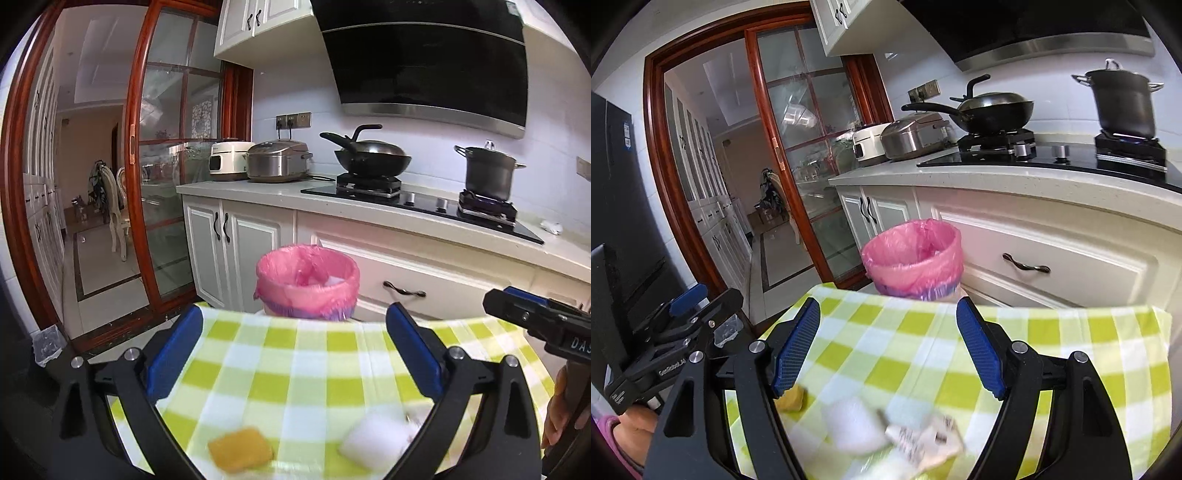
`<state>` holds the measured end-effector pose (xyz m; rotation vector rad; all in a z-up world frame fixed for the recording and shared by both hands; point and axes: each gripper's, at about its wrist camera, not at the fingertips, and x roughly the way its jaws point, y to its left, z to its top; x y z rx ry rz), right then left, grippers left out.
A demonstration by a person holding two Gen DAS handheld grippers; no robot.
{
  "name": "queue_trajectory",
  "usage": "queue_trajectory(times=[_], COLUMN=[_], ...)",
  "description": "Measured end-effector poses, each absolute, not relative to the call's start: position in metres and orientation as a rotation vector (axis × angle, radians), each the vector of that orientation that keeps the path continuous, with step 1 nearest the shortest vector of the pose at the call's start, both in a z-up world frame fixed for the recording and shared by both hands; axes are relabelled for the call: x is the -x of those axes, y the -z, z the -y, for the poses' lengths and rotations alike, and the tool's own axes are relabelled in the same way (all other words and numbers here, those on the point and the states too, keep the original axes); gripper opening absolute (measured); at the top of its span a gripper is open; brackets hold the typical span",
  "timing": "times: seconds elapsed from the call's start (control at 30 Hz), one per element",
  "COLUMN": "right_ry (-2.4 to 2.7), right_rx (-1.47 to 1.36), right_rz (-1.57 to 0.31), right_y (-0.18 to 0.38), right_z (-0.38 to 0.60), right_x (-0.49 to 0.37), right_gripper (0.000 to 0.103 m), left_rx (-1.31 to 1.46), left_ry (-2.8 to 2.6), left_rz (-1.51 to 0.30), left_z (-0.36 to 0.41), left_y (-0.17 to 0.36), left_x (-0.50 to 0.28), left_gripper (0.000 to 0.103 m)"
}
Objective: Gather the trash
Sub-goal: 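Move both tools back over the table, then grasp the white folded bag with the right gripper while the left gripper approaches a foam block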
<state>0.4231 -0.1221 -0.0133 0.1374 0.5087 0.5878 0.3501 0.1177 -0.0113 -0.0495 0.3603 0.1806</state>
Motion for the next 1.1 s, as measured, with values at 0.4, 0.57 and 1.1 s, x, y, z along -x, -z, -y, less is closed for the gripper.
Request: queue_trajectory(times=[0.4,0.57,1.1], right_ry=[-0.537,-0.513,-0.459], right_rx=[-0.132,-0.129,-0.089], right_rz=[-0.498,-0.502,-0.656], right_y=[0.048,0.063,0.131], right_z=[0.139,0.139,0.120], right_x=[-0.338,-0.325,-0.346], right_gripper=[0.073,0.073,0.073], left_rx=[0.100,0.084,0.099], left_ry=[-0.195,-0.189,-0.181], left_rz=[-0.372,-0.382,-0.446], left_z=[-0.102,-0.097,-0.110], left_y=[0.046,0.064,0.106], left_x=[-0.266,-0.251,-0.252], left_gripper=[0.097,0.097,0.097])
